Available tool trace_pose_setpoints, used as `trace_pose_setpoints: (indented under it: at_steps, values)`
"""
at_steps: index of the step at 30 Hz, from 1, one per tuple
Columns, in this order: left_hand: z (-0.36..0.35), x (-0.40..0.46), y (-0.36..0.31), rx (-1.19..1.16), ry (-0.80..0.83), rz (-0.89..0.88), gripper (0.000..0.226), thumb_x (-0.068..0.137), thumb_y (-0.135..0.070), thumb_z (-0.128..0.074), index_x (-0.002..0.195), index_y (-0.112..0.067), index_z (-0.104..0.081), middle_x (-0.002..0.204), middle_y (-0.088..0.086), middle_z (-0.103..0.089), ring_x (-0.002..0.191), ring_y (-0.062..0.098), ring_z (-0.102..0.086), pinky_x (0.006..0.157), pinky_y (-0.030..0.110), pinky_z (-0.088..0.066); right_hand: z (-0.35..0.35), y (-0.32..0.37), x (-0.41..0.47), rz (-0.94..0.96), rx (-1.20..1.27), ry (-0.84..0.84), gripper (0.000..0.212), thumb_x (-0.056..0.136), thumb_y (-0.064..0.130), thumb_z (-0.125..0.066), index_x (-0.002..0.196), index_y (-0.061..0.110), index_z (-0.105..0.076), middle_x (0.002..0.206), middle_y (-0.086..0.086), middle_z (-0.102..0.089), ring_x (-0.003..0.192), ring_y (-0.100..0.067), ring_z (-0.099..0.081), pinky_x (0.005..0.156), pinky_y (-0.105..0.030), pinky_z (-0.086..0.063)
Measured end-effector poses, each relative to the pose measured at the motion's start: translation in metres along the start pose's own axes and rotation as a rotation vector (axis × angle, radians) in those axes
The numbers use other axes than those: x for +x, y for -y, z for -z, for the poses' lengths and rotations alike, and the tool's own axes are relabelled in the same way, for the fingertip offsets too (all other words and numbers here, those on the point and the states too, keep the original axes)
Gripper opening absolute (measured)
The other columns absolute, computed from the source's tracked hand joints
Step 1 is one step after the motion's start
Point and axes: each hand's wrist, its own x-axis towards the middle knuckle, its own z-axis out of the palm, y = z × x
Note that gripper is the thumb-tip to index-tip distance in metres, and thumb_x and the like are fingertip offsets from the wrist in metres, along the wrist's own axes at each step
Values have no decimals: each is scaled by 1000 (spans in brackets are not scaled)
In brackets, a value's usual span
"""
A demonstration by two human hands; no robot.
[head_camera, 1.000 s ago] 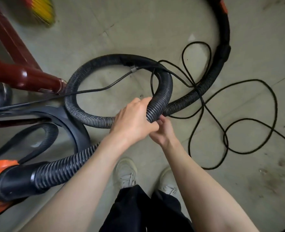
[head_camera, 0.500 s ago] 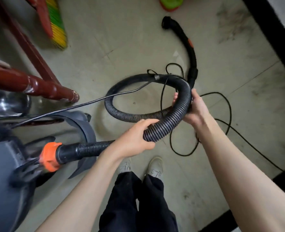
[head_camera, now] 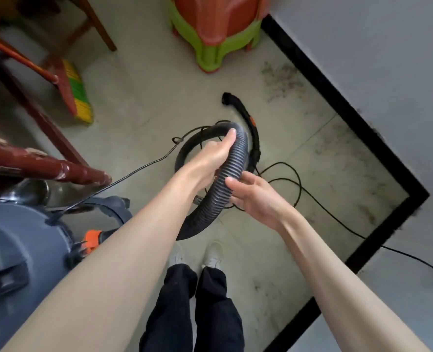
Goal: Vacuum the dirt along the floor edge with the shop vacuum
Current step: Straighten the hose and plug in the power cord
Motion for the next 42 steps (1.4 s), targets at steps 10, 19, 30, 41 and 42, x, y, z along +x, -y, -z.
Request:
trace_pose_setpoints:
  at_steps: [10, 19, 30, 41, 42]
  values:
    - [12, -97, -28, 110, 261, -111, 15, 91, -14, -59, 105, -18, -63, 96, -4, -71, 92, 11, -66, 86, 26, -49, 26, 55, -42, -92, 118, -171, 56, 101, 43, -40, 129, -4, -50, 106, -14, -65, 92, -22, -65, 78, -30, -56]
    - [29, -176, -35, 406, 342, -97, 47, 84, 1, -65, 122, -20, -49, 120, -3, -64, 110, 6, -61, 98, 23, -46, -38, 154, -51, 43, 468, -115, 55, 98, 52, -42, 105, -1, -57, 85, -13, -65, 68, -20, -65, 70, -32, -55]
    - [16, -185, -133, 257, -85, -276, 36, 104, -22, -34, 134, -7, -47, 119, 6, -64, 102, 15, -60, 86, 25, -48, -53, 204, -149, 247, 47, 124, 17, 96, 18, -53, 105, 5, -58, 97, -6, -65, 91, -18, -64, 85, -28, -53]
    - [-33, -223, -232, 130, 131, -270, 18, 93, -19, -58, 95, -1, -62, 80, 6, -63, 68, 13, -62, 61, 22, -52, -32, 212, -205, 197, -91, 196, 38, 92, 7, -56, 127, -8, -55, 117, -19, -67, 106, -28, -66, 98, -35, -52]
    - [-29, -229, -229, 91, 177, -289, 16, 93, -17, -57, 93, -2, -62, 78, 5, -63, 65, 11, -62, 59, 21, -52, -25, 217, -203, 194, 51, 118, 43, 92, 10, -55, 131, -9, -52, 113, -20, -68, 101, -27, -67, 94, -34, -54]
